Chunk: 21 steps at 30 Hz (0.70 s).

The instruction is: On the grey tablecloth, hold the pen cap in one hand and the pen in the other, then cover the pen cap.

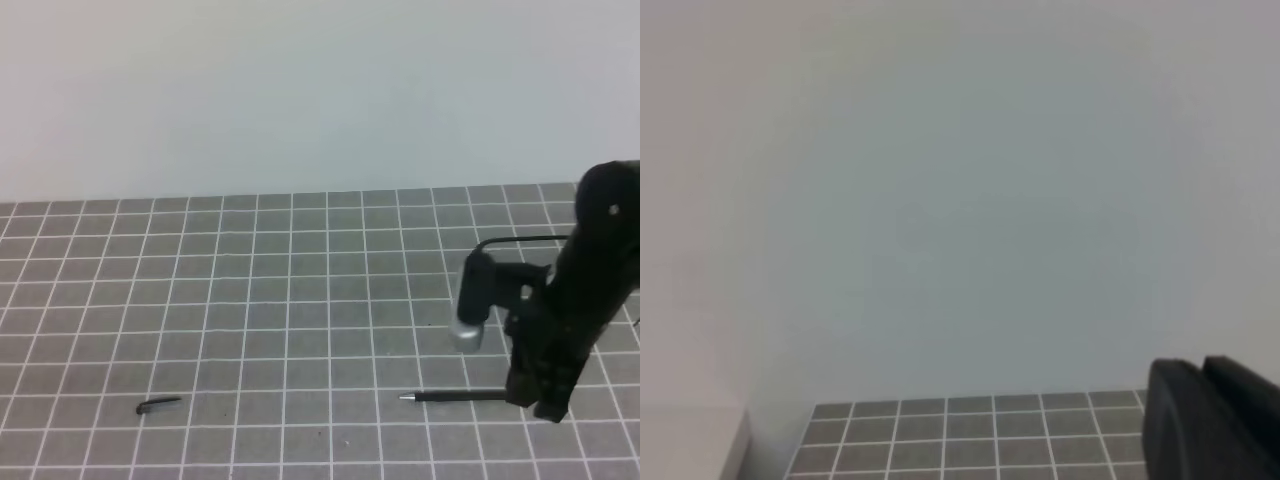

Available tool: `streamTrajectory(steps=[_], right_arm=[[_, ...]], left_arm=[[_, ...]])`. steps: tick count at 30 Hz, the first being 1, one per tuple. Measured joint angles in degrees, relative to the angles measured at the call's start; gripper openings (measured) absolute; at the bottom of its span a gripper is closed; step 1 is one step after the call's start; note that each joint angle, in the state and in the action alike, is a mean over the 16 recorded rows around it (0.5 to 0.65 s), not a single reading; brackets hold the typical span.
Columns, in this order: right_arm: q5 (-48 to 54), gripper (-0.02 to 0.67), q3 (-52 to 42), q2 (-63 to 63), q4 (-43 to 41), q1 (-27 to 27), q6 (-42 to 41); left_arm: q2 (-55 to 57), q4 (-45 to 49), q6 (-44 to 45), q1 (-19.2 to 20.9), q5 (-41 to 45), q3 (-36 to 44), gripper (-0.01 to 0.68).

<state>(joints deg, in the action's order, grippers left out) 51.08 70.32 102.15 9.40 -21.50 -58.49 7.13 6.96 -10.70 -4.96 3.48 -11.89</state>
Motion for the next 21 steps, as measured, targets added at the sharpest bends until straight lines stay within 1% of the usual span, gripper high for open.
streamTrajectory(steps=[6, 11, 15, 21], right_arm=[[-3.06, 0.279, 0.21, 2.71, -4.91, -3.15, -1.98], [-5.25, 0.333, 0.43, 4.92, -9.13, -4.63, -1.00], [-6.44, 0.333, 0.57, 6.50, -11.08, -4.98, 0.08], [-6.90, 0.334, 0.87, 8.39, -11.85, -5.00, 1.39]], left_arm=[[0.00, -0.01, 0.03, 0.00, -0.10, 0.00, 0.000], [0.00, -0.01, 0.06, 0.00, -0.22, 0.00, 0.000], [0.00, 0.01, 0.08, 0.00, -0.31, 0.00, 0.000], [0.00, 0.05, 0.10, 0.00, -0.38, 0.00, 0.000]])
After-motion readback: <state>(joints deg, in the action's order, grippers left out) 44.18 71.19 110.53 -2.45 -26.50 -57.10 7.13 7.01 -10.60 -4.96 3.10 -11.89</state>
